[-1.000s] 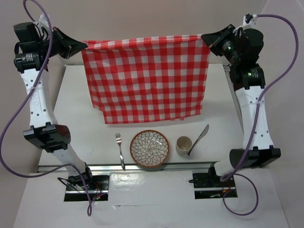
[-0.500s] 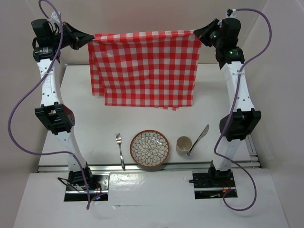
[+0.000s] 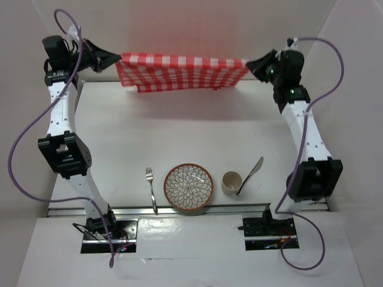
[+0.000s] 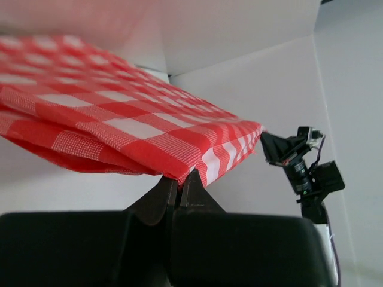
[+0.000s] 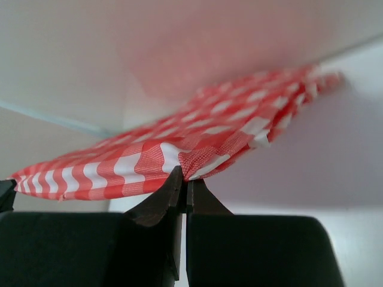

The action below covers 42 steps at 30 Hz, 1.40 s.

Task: Set the dinner table for one person

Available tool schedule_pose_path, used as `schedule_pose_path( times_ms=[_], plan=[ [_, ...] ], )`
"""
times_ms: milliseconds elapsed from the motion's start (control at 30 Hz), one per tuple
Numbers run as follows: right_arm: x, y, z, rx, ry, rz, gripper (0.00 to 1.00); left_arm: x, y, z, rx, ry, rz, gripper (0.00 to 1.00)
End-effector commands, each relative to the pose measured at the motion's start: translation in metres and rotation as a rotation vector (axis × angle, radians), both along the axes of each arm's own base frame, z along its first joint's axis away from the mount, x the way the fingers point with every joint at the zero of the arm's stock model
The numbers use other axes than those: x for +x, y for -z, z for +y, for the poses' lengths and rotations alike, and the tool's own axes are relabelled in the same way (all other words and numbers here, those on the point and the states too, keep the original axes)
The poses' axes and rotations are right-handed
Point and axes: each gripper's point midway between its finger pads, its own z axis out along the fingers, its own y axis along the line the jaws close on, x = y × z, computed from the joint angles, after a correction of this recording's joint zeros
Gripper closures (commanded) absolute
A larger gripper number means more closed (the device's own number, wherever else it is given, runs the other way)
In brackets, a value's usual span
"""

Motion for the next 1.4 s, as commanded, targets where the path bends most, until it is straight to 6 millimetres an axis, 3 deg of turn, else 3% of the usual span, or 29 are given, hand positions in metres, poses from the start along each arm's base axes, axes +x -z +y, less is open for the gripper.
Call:
schedule_pose_path(
  times_ms=[0,33,67,100,133,167,200,233,267,300,333,467,500,533,567,633,700,733,800,867,933,967,1033,1233,1367],
  plan=[
    [-0.035,0.009,-0.019,-0.013,0.061,-0.034,1.00,-0.033,0.027,0.003,0.093,0.008,-0.010,1.00],
    [-0.044,0.063,-0.014,-0.001,0.036,0.080,1.00,-0.049,0.063,-0.001,0.104,0.006,0.056,1.00],
    [-0.054,0.083,-0.012,0.013,0.024,0.124,1.00,-0.059,0.084,0.001,0.101,0.005,0.108,1.00],
    [-0.070,0.093,-0.009,0.023,0.014,0.143,1.00,-0.067,0.108,0.005,0.103,-0.010,0.165,0.90],
    [-0.080,0.115,-0.001,0.026,-0.019,0.183,1.00,-0.082,0.150,0.005,0.125,-0.027,0.256,0.72],
    [-0.098,0.166,0.003,0.034,-0.024,0.299,0.96,-0.089,0.177,0.011,0.132,-0.053,0.331,0.52],
    [-0.113,0.185,0.002,0.034,-0.023,0.353,0.53,-0.102,0.197,0.017,0.137,-0.081,0.419,0.19],
    [-0.123,0.206,0.004,0.036,-0.030,0.410,0.36,-0.109,0.212,0.019,0.154,-0.092,0.469,0.05],
    [-0.140,0.237,0.005,0.029,-0.025,0.515,0.27,-0.113,0.232,0.026,0.185,-0.112,0.517,0.00],
    [-0.144,0.243,0.001,0.020,-0.005,0.545,0.15,-0.122,0.242,0.026,0.190,-0.110,0.592,0.00],
    [-0.145,0.248,-0.005,0.005,0.030,0.564,0.12,-0.122,0.245,0.030,0.212,-0.121,0.611,0.00],
    [-0.133,0.226,-0.018,-0.034,0.099,0.539,0.09,-0.107,0.227,0.040,0.335,-0.192,0.598,0.00],
    [-0.124,0.210,-0.018,-0.032,0.099,0.510,0.09,-0.107,0.221,0.036,0.361,-0.199,0.588,0.03],
    [-0.119,0.207,-0.020,-0.045,0.104,0.511,0.09,-0.105,0.214,0.036,0.380,-0.213,0.568,0.06],
    [-0.111,0.191,-0.022,-0.047,0.116,0.485,0.10,-0.103,0.208,0.034,0.405,-0.205,0.547,0.16],
    [-0.106,0.188,-0.022,-0.057,0.112,0.485,0.18,-0.103,0.204,0.020,0.441,-0.182,0.540,0.31],
    [-0.097,0.185,-0.024,-0.068,0.120,0.468,0.27,-0.097,0.214,0.011,0.493,-0.158,0.549,0.46],
    [-0.092,0.184,-0.021,-0.074,0.101,0.460,0.30,-0.098,0.222,-0.004,0.518,-0.115,0.556,0.52],
    [-0.080,0.204,-0.012,-0.080,0.036,0.510,0.42,-0.095,0.241,-0.015,0.542,-0.086,0.600,0.56],
    [-0.066,0.230,-0.001,-0.083,-0.041,0.588,0.62,-0.088,0.256,-0.029,0.555,-0.059,0.610,0.66],
    [-0.056,0.239,0.020,-0.082,-0.130,0.609,0.76,-0.088,0.287,-0.034,0.546,-0.037,0.686,0.68],
    [-0.056,0.266,0.020,-0.081,-0.133,0.693,0.79,-0.088,0.298,-0.038,0.560,-0.026,0.708,0.70],
    [-0.059,0.282,0.038,-0.089,-0.178,0.735,0.80,-0.086,0.311,-0.041,0.566,-0.025,0.741,0.71],
    [-0.071,0.332,0.053,-0.088,-0.187,0.852,0.80,-0.095,0.357,-0.040,0.580,-0.031,0.858,0.71],
    [-0.087,0.365,0.059,-0.116,-0.180,0.928,0.80,-0.104,0.375,-0.035,0.598,-0.049,0.902,0.72]
  ],
)
